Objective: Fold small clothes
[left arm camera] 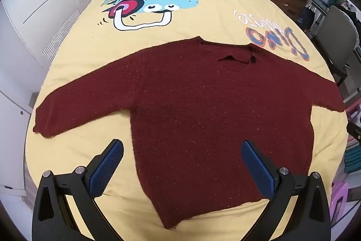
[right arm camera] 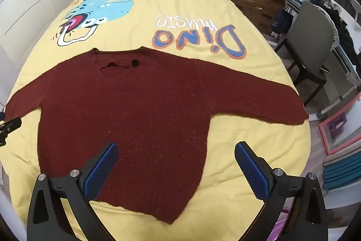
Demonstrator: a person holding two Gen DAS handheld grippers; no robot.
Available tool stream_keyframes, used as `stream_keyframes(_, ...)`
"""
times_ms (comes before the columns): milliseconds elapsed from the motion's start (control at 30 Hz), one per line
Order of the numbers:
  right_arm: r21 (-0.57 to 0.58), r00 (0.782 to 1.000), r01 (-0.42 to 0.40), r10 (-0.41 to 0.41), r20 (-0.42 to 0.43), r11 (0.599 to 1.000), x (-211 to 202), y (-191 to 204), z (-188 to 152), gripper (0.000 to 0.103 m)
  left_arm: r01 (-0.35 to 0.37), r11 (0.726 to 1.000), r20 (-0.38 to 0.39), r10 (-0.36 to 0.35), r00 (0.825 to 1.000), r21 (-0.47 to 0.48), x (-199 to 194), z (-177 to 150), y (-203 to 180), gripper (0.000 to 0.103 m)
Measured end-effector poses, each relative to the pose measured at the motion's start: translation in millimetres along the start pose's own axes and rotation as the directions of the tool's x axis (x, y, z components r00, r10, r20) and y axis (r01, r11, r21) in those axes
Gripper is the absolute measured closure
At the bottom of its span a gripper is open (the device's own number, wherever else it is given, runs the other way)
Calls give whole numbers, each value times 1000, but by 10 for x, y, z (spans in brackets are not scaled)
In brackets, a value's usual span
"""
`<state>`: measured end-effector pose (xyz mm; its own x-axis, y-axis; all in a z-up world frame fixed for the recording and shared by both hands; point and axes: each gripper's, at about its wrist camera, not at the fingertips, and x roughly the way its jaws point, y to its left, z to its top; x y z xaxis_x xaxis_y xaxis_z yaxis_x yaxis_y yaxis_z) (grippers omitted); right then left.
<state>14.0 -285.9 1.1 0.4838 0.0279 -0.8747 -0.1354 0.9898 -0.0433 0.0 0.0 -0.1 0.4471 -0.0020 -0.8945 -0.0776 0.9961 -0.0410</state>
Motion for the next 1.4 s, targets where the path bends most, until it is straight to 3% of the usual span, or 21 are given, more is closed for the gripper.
stream_keyframes(400, -6, 1000, 18, -18, -8, 1000, 53, -59, -39, 0, -13, 1000, -2, 13, 1000, 23, -27, 13, 221, 1)
stream_keyframes(467, -6, 1000, 25, -25, -16, 1000, 31, -28, -7, 0, -52, 998, -11, 53, 999, 34, 6, 64, -33, 1)
stream_keyframes(1400, 8, 997, 66, -66, -41, 998, 98, -117, -37, 0, -64, 996, -24, 66, 998, 57, 84, 34, -62, 1)
